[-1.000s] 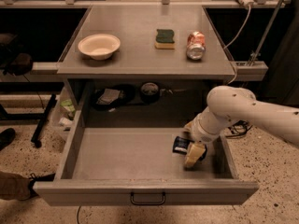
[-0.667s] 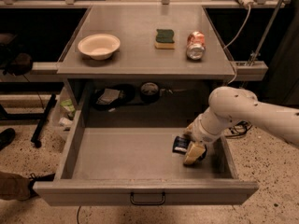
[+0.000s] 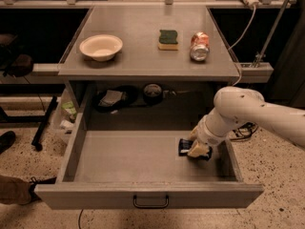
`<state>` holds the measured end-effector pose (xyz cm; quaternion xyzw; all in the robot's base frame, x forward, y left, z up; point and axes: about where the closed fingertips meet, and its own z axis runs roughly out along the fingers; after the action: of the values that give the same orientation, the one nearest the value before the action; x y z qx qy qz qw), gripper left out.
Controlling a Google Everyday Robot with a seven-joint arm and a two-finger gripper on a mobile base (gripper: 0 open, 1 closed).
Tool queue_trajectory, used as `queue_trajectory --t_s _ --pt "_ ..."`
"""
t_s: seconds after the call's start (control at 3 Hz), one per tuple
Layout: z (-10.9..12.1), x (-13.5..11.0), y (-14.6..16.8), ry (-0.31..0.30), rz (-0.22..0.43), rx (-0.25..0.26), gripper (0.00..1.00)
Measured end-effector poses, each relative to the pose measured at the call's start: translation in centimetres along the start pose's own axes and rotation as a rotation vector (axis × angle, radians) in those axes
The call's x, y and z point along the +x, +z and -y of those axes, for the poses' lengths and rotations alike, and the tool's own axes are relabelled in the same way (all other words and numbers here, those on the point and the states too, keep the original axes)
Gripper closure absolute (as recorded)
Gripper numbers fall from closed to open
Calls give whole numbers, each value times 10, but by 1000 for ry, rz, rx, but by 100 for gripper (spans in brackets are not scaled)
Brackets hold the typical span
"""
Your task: Pick rxbar blueberry from top drawer and place on counter
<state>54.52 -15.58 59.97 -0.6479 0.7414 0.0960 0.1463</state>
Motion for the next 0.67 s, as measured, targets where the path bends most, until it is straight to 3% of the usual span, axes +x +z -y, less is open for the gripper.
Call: queue_trajectory --t_s 0.33,0.67 --pt "-2 0 -8 8 10 32 100" --pt "-4 -3 -26 10 20 76 100"
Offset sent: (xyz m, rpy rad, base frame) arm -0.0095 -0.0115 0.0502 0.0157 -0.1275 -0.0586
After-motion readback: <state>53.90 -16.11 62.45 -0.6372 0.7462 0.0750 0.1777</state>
